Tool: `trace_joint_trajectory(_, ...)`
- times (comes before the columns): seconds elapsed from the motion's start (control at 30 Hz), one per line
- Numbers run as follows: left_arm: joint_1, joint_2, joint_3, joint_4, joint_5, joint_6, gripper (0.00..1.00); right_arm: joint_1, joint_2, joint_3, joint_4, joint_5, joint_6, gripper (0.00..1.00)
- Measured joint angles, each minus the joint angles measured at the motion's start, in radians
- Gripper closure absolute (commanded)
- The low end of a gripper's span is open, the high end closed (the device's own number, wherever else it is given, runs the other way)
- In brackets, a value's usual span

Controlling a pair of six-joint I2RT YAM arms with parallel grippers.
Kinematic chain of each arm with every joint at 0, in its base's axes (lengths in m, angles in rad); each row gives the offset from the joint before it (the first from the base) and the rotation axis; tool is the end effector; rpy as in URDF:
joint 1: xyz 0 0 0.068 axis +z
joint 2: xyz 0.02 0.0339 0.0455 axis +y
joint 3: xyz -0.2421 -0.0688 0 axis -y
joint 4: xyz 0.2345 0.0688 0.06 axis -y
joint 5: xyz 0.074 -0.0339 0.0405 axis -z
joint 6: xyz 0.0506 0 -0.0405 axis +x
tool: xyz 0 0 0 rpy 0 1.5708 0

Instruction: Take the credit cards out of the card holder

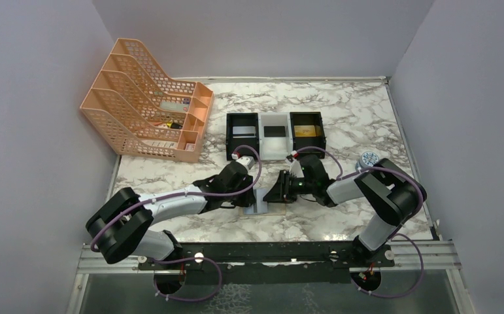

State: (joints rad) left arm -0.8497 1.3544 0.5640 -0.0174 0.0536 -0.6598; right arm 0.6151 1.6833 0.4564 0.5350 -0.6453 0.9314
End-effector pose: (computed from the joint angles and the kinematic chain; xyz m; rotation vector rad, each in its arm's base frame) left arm 0.1707 -0.1983 0.1355 0.2660 2.5068 -0.7420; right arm 0.2036 0.1811 0.0805 0.0058 2.5859 1.4500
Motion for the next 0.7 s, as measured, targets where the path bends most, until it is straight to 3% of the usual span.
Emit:
trace_joint_trajectory(0.4,-0.003,0.000,0.001,-0.003,-0.013,0.003,0.77,-0.002,0.077,-0.040,0.183,-0.046,0.050,0.77)
trace_joint_trajectory(0.7,-0.003,0.000,0.008,-0.018,-0.021,0.005,0.77,-0.002,0.114,-0.053,0.274,-0.073,0.078,0.99)
